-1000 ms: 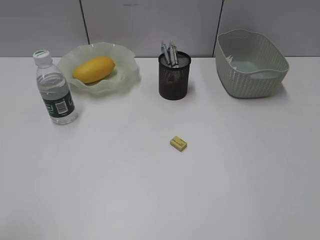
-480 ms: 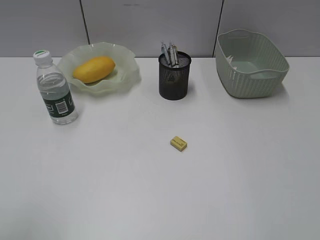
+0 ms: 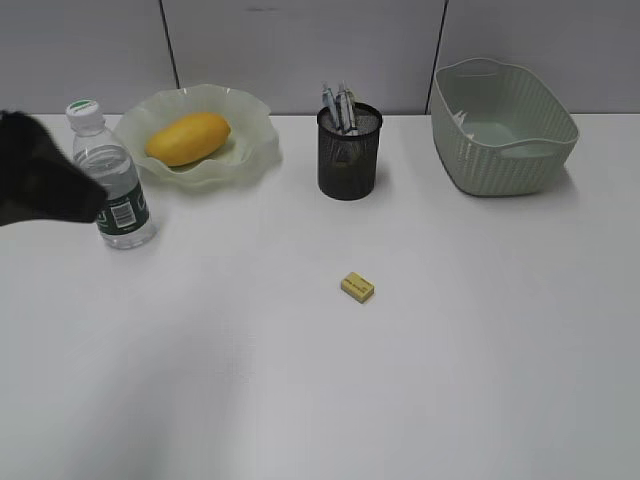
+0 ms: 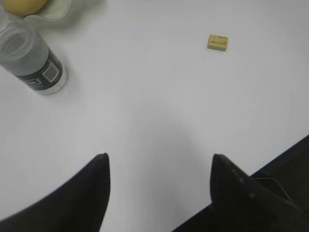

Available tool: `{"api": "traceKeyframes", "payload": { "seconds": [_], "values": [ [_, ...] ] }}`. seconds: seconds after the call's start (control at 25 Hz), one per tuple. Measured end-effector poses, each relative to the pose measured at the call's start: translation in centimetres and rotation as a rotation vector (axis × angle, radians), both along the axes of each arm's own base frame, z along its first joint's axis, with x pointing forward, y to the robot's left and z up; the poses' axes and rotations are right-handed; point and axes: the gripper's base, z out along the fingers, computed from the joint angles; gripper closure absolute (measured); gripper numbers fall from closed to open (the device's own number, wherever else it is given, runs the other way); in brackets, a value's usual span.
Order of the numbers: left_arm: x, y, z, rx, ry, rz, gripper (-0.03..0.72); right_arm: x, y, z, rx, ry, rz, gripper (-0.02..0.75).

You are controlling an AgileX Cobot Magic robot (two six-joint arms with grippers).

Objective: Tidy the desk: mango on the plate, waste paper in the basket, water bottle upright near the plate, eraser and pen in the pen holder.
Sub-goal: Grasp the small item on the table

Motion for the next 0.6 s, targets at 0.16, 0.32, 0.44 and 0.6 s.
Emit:
{"api": "traceKeyframes", "payload": {
  "seconds": [0.16,0.32,0.44,0.6],
  "values": [
    [3.5,-3.3,-0.2,-0.014,0.074,-0.01,0.19,0.0,0.0,-0.1,-0.002,0.003,0.0,0.26],
    [5.6,-6.9,-1.4,0.013,0.123,-0.065,0.19,0.0,0.0,-0.2,-0.002,0.006,0.0,0.274],
    [6.5,-9.6,-2.7,0.04,0.154,-0.113,0.19,0.0,0.0,-0.2,-0.003,0.006,0.0,0.289],
    [7.5,-12.8,-4.7,0.077,0.193,-0.162,0.19,0.0,0.0,-0.2,-0.003,0.007,0.0,0.292]
  ]
}}
